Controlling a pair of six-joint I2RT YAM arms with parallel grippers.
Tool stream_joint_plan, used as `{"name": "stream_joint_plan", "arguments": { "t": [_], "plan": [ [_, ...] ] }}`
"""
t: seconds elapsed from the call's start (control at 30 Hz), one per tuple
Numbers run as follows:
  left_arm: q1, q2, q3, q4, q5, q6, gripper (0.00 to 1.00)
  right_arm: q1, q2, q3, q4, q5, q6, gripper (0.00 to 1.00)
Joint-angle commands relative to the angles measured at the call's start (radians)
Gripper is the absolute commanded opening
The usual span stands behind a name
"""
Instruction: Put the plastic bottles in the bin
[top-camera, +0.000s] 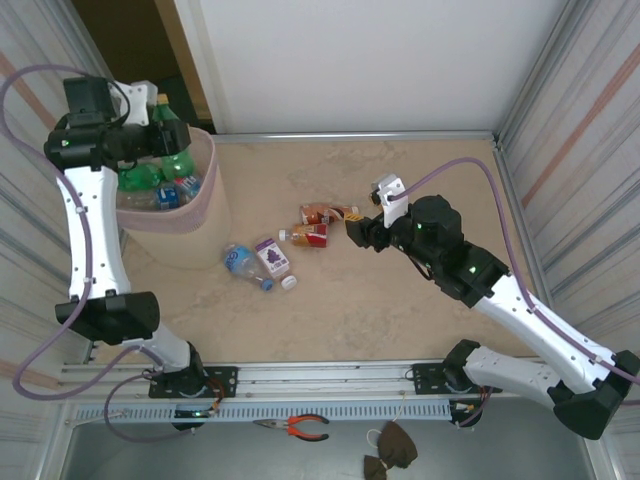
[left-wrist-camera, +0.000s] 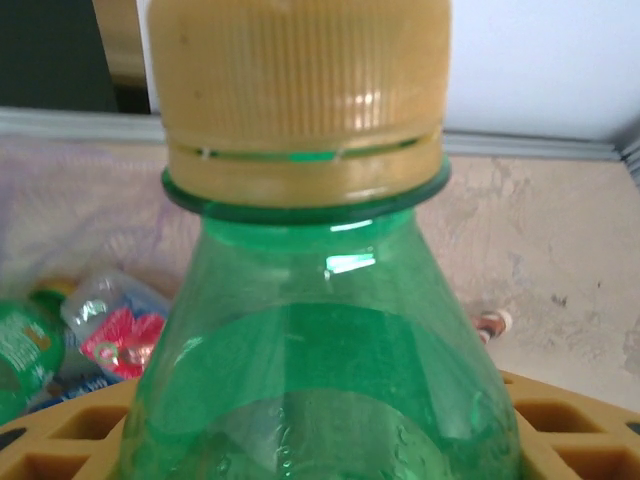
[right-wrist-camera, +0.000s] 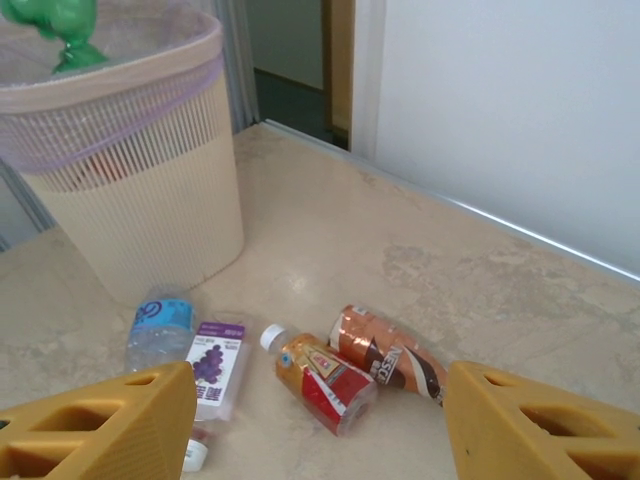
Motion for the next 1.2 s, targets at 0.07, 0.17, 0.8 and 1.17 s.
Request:
{"name": "stream_joint_plan", "arguments": {
  "t": [0.07, 0.17, 0.8, 1.17],
  "plan": [
    [0.009, -0.049, -0.179, -0.012, -0.001, 0.004, 0.54, -0.008, -0.001, -0.021, 0.029, -0.025, 0.022, 0.66],
    [0.012, -0.076, -0.284, 0.021, -0.011, 0.001, 0.54, -0.011, -0.013, -0.033, 0.027, -0.024, 0.023, 0.66],
    [0.1, -0.101, -0.681, 0.249, -0.033, -0.026, 0.6, -0.032, -0.035, -0.053, 0.019, -0.025, 0.035, 0.66],
    [0.102, -0.213, -0.557, 0.229, -0.051, -0.037, 0.84, -0.032, -0.038, -0.032, 0.003, -0.017, 0.036, 0.66]
  ]
}}
